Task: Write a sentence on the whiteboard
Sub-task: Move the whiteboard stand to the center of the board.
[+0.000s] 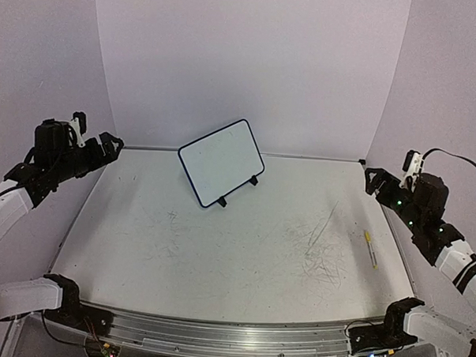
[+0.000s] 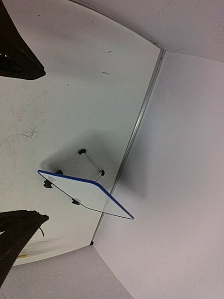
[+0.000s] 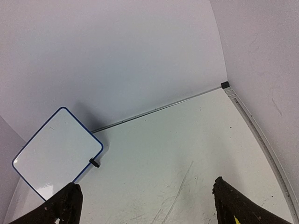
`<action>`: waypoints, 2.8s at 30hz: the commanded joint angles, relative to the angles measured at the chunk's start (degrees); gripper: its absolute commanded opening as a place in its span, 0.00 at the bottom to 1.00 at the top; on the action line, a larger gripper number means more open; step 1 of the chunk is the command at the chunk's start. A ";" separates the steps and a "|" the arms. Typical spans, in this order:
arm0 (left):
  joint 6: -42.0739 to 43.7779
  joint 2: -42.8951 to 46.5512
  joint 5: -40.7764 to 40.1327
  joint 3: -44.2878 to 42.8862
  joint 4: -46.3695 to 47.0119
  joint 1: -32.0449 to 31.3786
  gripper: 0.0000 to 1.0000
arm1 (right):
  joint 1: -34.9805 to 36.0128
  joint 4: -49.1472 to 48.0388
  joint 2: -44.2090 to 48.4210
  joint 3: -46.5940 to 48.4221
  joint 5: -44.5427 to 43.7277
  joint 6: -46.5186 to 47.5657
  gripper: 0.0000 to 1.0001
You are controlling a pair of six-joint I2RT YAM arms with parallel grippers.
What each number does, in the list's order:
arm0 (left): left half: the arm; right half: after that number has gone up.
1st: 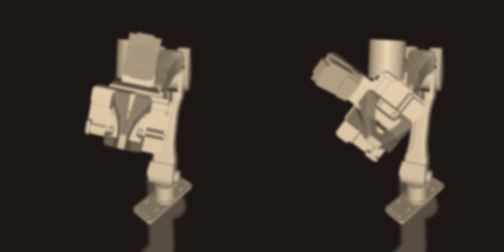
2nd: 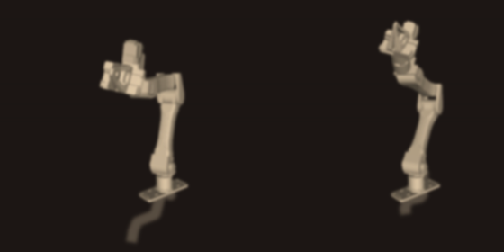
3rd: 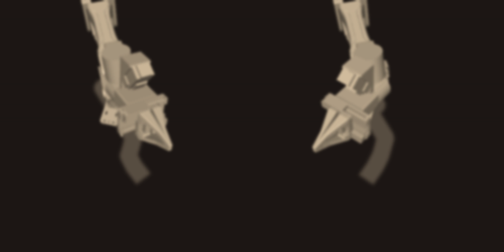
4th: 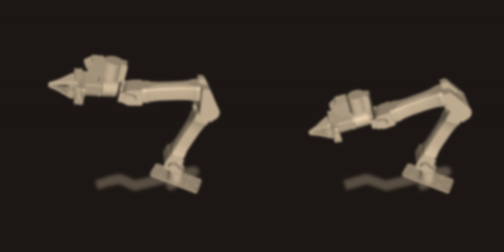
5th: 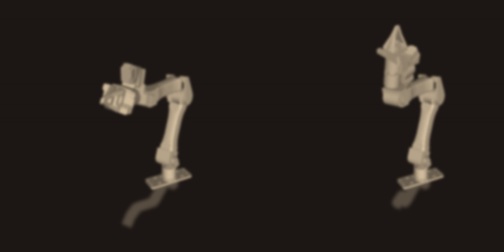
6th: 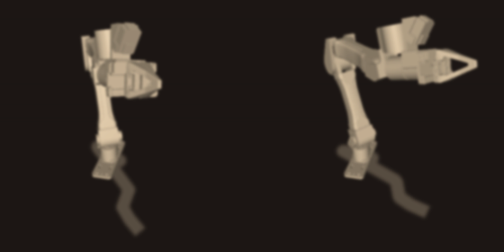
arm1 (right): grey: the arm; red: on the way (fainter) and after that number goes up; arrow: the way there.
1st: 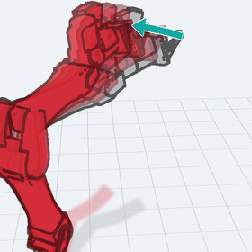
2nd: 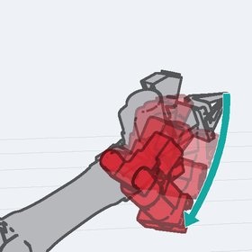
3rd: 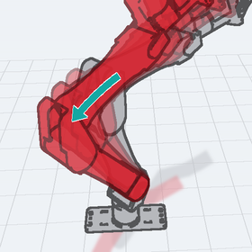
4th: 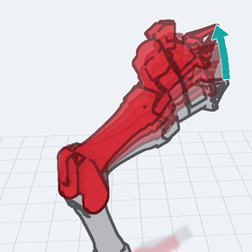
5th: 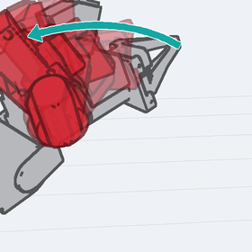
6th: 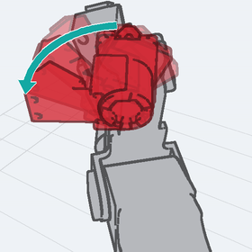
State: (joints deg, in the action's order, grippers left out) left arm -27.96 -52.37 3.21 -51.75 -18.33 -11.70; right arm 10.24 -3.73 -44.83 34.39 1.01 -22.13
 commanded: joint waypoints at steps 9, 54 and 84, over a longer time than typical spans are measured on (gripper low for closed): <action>-12.02 -16.03 13.13 -0.08 0.13 -3.07 0.97 | -0.22 -2.42 -3.09 -1.32 4.39 0.09 0.98; -20.68 -7.75 -18.71 11.04 3.34 -27.41 0.99 | 34.14 10.93 -95.04 71.58 3.10 18.76 0.74; -12.21 -0.10 -21.58 8.41 -2.42 -27.32 0.99 | 36.78 14.42 -100.76 81.18 -1.67 24.22 0.09</action>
State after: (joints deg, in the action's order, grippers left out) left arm -41.72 -54.98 -16.80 -41.12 -20.01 -39.31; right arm 45.96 9.59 -148.73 119.23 2.02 -0.03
